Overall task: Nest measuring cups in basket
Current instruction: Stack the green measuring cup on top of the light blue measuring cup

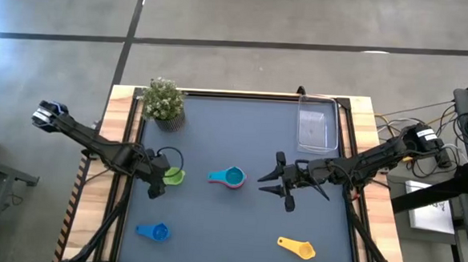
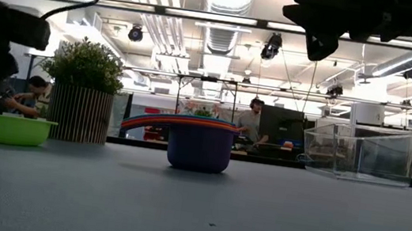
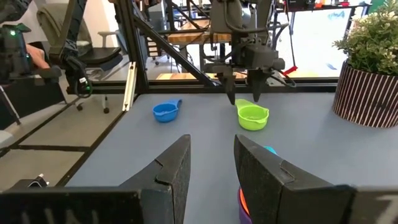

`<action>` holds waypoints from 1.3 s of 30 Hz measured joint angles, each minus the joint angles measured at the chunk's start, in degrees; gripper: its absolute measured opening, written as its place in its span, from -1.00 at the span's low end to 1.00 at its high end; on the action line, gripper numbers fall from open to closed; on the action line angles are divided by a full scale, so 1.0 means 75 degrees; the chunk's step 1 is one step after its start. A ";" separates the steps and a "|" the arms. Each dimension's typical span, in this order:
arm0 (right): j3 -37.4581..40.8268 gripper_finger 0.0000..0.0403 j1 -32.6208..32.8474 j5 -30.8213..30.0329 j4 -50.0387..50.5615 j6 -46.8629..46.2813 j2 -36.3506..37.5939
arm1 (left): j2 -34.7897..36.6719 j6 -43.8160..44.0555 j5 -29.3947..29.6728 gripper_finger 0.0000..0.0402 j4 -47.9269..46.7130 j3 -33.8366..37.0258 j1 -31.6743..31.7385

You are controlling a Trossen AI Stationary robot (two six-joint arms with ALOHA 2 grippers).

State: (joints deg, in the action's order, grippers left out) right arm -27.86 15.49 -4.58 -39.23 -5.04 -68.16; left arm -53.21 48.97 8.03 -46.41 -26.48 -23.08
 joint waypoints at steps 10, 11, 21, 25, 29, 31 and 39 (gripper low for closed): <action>0.0000 -0.45 0.0000 0.0000 0.0006 -0.0003 0.0000 | -0.0365 0.0027 -0.0015 0.44 0.0049 0.0250 0.0002; 0.0000 -0.45 0.0000 0.0000 0.0005 0.0000 0.0000 | -0.0420 0.0064 -0.0007 0.43 0.0066 0.0250 0.0002; 0.0000 -0.45 0.0000 0.0000 0.0006 -0.0020 0.0000 | -0.0905 0.0159 0.0061 0.31 0.0451 0.0253 0.0002; 0.0000 -0.45 0.0000 0.0000 0.0006 -0.0035 0.0000 | -0.1013 0.0146 0.0061 0.14 0.0466 0.0253 0.0002; 0.0000 -0.45 0.0000 -0.0001 0.0006 -0.0038 0.0000 | -0.1067 0.0135 0.0058 -0.14 0.0509 0.0250 0.0002; 0.0000 -0.45 0.0000 0.0000 0.0006 -0.0038 0.0000 | -0.1067 0.0046 0.0057 -0.31 0.0498 0.0214 0.0002; 0.0000 -0.45 0.0000 -0.0003 0.0003 -0.0041 0.0000 | -0.1067 -0.0648 0.0445 -0.36 0.0550 -0.0488 0.0002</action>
State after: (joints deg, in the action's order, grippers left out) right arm -27.86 15.49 -4.60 -39.20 -5.34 -68.16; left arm -61.21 44.11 11.37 -42.28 -30.13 -23.07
